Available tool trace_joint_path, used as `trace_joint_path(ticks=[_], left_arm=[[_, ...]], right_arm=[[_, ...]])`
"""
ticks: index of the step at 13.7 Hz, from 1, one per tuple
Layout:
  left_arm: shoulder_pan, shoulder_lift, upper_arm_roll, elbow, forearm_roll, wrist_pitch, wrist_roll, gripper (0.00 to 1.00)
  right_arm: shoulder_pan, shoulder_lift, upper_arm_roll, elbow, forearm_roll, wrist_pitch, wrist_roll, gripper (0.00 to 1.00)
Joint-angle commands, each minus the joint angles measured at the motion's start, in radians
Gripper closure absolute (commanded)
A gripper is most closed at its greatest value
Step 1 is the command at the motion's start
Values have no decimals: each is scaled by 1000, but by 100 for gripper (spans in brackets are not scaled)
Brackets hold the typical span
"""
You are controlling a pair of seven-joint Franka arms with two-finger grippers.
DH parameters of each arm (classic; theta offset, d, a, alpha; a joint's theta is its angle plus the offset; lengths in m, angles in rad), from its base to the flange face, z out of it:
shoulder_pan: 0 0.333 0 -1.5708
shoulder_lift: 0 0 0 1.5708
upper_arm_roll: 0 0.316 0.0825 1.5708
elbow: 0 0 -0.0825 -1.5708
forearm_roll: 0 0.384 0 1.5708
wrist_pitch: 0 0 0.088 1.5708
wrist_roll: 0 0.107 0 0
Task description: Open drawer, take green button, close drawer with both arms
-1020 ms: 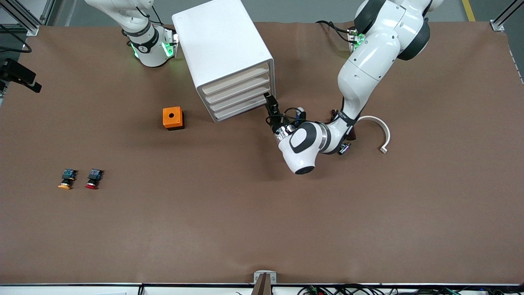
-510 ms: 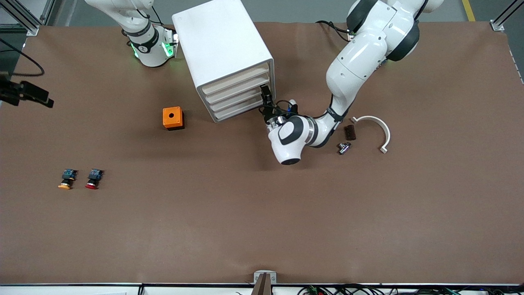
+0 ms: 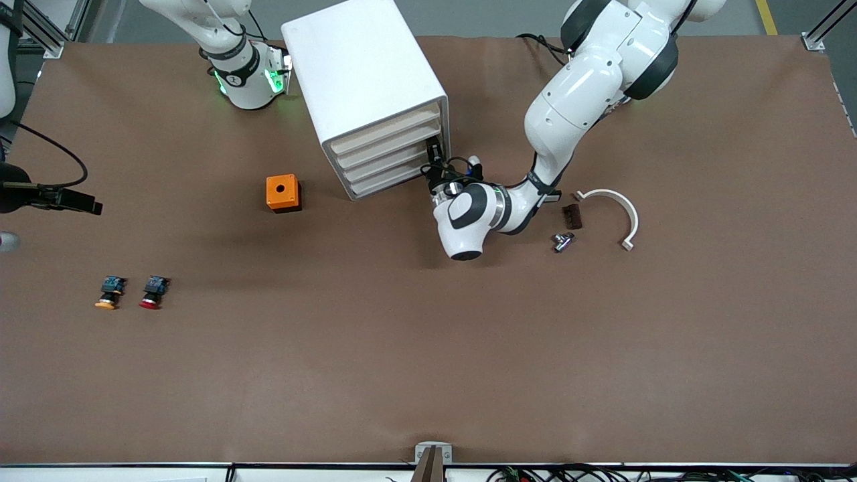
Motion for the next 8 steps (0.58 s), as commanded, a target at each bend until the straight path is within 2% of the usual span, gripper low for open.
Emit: trace_joint_path(ticks=[1, 2, 5, 8], left_arm=[[0, 8, -1, 9, -19, -16, -1, 94], [0, 8, 1, 9, -19, -16, 0, 100], [9, 7, 6, 13, -19, -16, 16, 100], [35, 2, 10, 19, -20, -13, 19, 100]], right_arm=[[-3, -2, 8, 29, -2, -25, 12, 0], [0, -3, 8, 26, 0, -31, 12, 0], [13, -8, 18, 14, 11, -51, 117, 0], [98, -12, 18, 9, 17, -57, 318, 0]])
